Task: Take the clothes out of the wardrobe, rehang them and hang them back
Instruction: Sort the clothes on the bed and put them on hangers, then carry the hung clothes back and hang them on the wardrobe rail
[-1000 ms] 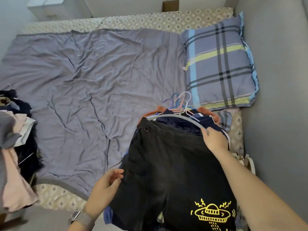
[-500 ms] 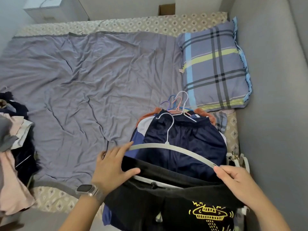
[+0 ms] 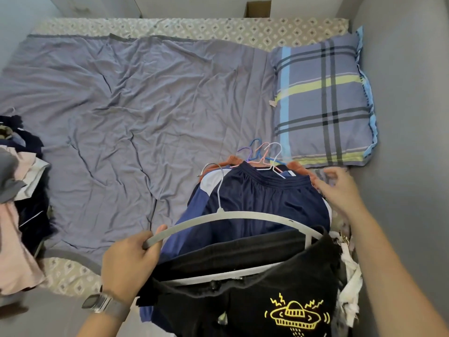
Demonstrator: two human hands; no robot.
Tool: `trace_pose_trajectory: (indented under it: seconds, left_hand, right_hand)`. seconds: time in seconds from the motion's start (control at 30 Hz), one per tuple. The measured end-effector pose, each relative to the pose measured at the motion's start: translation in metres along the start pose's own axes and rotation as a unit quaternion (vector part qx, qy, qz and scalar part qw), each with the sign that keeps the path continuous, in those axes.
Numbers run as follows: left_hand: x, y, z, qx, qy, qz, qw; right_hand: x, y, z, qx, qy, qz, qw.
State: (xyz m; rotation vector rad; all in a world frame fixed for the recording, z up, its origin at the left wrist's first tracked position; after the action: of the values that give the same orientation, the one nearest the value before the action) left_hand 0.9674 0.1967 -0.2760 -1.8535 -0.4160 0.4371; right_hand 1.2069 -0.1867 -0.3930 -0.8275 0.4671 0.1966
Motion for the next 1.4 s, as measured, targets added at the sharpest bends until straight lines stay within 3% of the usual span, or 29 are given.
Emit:
trace_pose_trajectory:
  seconds: [0.07, 0.2, 0.27, 0.4, 0.57, 0.7, 0.83, 0.97, 1.13, 1.27, 1.33, 1.4]
  left_hand:
    - [-0.002, 0.000, 0.003, 0.000, -0.008, 0.001, 1.000]
    - [-0.007, 0.003, 0.010, 0.003, -0.014, 0.008, 1.000]
    - [-0.009, 0.001, 0.015, 0.004, -0.015, 0.003, 1.000]
    - [-0.016, 0.001, 0.030, -0.002, -0.025, 0.008, 1.000]
    - [-0.025, 0.006, 0.040, -0.012, -0.023, 0.021, 0.999]
    - [-0.027, 0.001, 0.039, -0.012, 0.012, 0.030, 0.999]
    - [-0.028, -0.008, 0.045, -0.010, 0.037, 0.032, 0.999]
    - [-0.034, -0.024, 0.054, -0.025, 0.038, 0.006, 0.999]
    - [-0.039, -0.034, 0.074, -0.027, -0.009, -0.031, 0.999]
    - [-0.038, -0.032, 0.082, -0.025, -0.019, -0.039, 0.999]
    - [-0.036, -0.029, 0.085, -0.033, -0.023, -0.037, 0.998]
    - [-0.034, -0.026, 0.085, -0.038, -0.018, -0.034, 0.999]
  right_hand:
    - [0.036, 0.025, -0.010, -0.060, 0.019, -0.019, 0.998]
    - [0.059, 0.101, -0.043, -0.193, 0.051, 0.157, 0.967]
    - [0.057, 0.112, -0.056, -0.230, 0.086, 0.161, 0.956]
    - [0.054, 0.107, -0.057, -0.100, 0.051, 0.075, 0.991]
    - [-0.003, 0.098, -0.030, -0.018, 0.004, 0.041, 0.999]
    - [-0.071, 0.090, 0.010, 0.031, -0.079, 0.092, 0.992]
    - [-0.091, 0.088, 0.009, -0.091, -0.107, 0.054, 0.989]
    - [-0.054, 0.087, -0.009, -0.231, -0.119, 0.006, 0.966]
    - [-0.019, 0.107, -0.039, -0.416, -0.026, 0.077, 0.906]
    - [-0.010, 0.123, -0.041, -0.332, 0.005, 0.073, 0.940]
    - [-0.016, 0.120, -0.009, -0.269, -0.076, 0.048, 0.959]
    - [-0.029, 0.119, 0.033, -0.203, -0.147, 0.080, 0.965]
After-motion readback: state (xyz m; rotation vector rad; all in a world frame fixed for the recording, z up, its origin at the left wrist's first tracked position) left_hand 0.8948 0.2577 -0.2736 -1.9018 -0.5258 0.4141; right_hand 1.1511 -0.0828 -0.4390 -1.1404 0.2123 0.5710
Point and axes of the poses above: each hand's wrist, its own x-axis towards the middle knuckle, its own y-axis out of the palm, z = x × y, the point moved 7 cm from there along x, towards the middle knuckle, and after that the axes turned 3 degrees about -x, right-handed, at the moved point
